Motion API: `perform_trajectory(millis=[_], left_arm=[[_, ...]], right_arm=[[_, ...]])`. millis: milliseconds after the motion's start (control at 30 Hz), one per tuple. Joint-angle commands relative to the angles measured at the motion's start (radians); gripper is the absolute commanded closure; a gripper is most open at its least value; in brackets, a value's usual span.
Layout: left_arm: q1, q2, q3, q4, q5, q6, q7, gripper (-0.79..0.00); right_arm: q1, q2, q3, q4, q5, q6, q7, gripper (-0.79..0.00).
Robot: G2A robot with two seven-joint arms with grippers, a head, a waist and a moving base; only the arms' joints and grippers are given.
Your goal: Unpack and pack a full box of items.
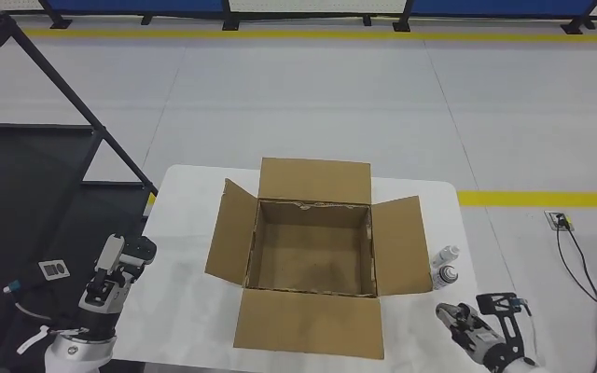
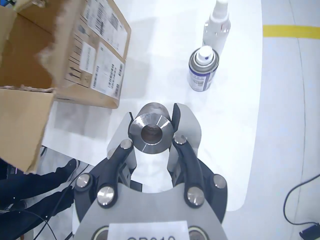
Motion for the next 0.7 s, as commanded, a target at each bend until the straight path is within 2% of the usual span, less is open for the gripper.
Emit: perform_trajectory(millis=[0, 200, 600, 633, 667], left_arm=[[0.0, 0.0, 0.0, 0.0, 0.0, 0.0, 0.0, -0.785], [0.0, 0.0, 0.0, 0.0, 0.0, 0.0, 0.0, -0.785], [0.0, 0.0, 0.0, 0.0, 0.0, 0.0, 0.0, -0.785], [0.0, 0.0, 0.0, 0.0, 0.0, 0.0, 0.0, -0.785], [0.0, 0.0, 0.0, 0.0, 0.0, 0.0, 0.0, -0.785]], right_arm=[[0.056, 0.003, -0.023, 0.047, -0.03, 0.033, 0.057, 0.0], [0.181, 0.01, -0.093, 0.141, -0.116, 0.131, 0.18, 0.0], [0.319, 0.012, -0.182, 0.283, -0.208, 0.24, 0.243, 0.0], [0.327, 0.012, -0.187, 0.292, -0.209, 0.247, 0.245, -0.068], [0.335, 0.012, -0.191, 0.302, -0.211, 0.254, 0.248, -0.095]])
